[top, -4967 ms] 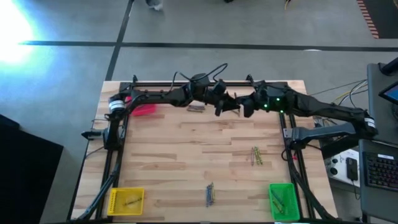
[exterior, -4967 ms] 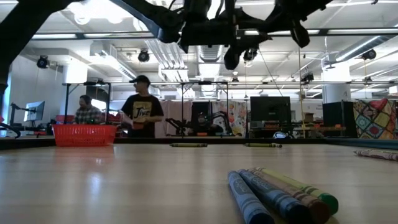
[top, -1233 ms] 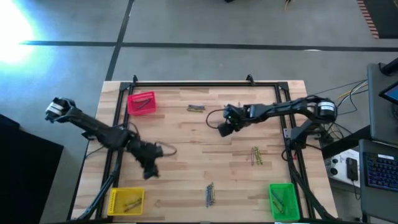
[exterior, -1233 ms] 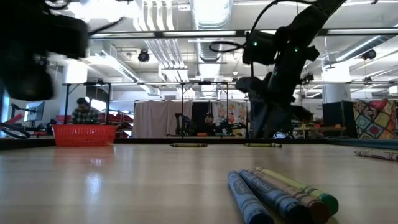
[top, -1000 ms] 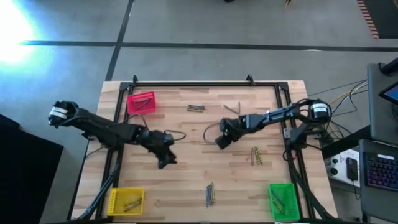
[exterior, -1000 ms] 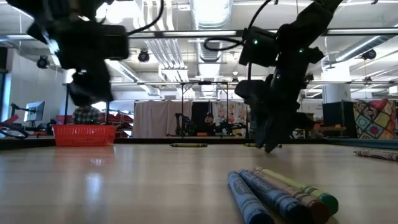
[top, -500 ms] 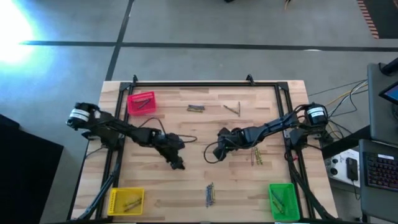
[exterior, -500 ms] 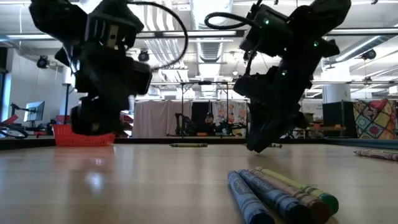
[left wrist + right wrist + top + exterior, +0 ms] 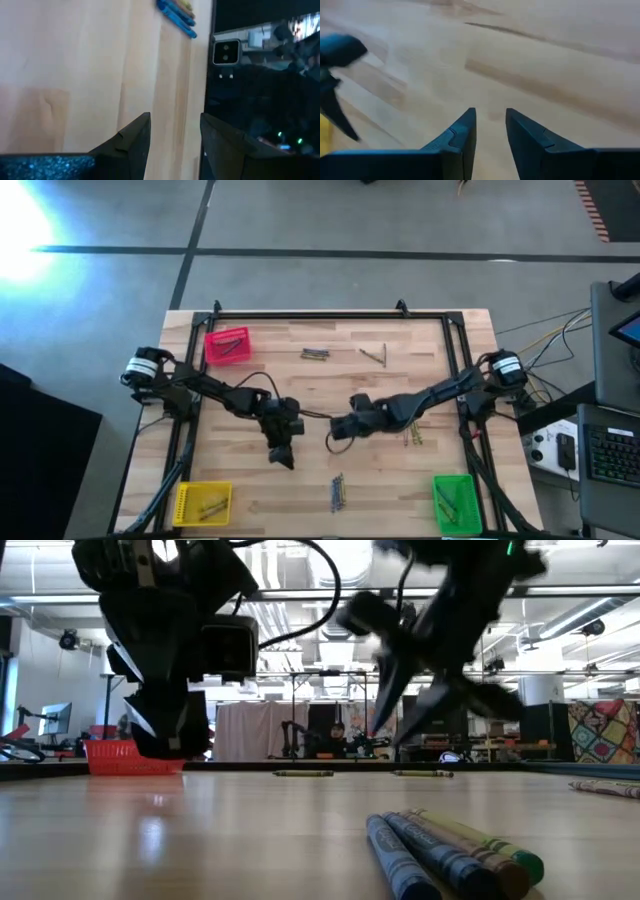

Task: Sort crayons
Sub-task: Put the blue crayon into the yellow bin

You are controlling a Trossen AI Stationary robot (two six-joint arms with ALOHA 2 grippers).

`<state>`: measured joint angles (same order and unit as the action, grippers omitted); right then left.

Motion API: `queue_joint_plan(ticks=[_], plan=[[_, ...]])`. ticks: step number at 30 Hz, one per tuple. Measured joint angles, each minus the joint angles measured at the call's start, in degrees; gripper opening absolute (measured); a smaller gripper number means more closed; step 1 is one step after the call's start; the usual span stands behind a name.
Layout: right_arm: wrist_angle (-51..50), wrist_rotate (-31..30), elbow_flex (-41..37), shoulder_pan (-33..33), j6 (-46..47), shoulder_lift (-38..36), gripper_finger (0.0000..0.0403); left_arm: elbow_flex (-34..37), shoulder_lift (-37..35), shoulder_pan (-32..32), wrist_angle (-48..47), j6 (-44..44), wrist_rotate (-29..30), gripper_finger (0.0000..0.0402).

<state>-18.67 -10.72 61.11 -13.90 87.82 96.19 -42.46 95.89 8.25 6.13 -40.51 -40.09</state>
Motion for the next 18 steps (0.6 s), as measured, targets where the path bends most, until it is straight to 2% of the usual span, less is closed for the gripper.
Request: queue_joint_plan(ticks=[3,8,18], plan=[[-11.0,-2.6,7.0,-4.2,7.8,1.9,0.0099,0.3,0.0,0.5,0.1,2.9,0.1,0.0155],[-25.0,0.2,18.8,-8.1,14.4,9.2,0.0098,2.0,0.0,1.1,0.1,5.9,5.1,0.0155],[-26.4,5.7,41.9,-11.4,15.9,25.9,0.0099,2.5,0.4,1.2,-0.2,5.3,6.6,0.0155]])
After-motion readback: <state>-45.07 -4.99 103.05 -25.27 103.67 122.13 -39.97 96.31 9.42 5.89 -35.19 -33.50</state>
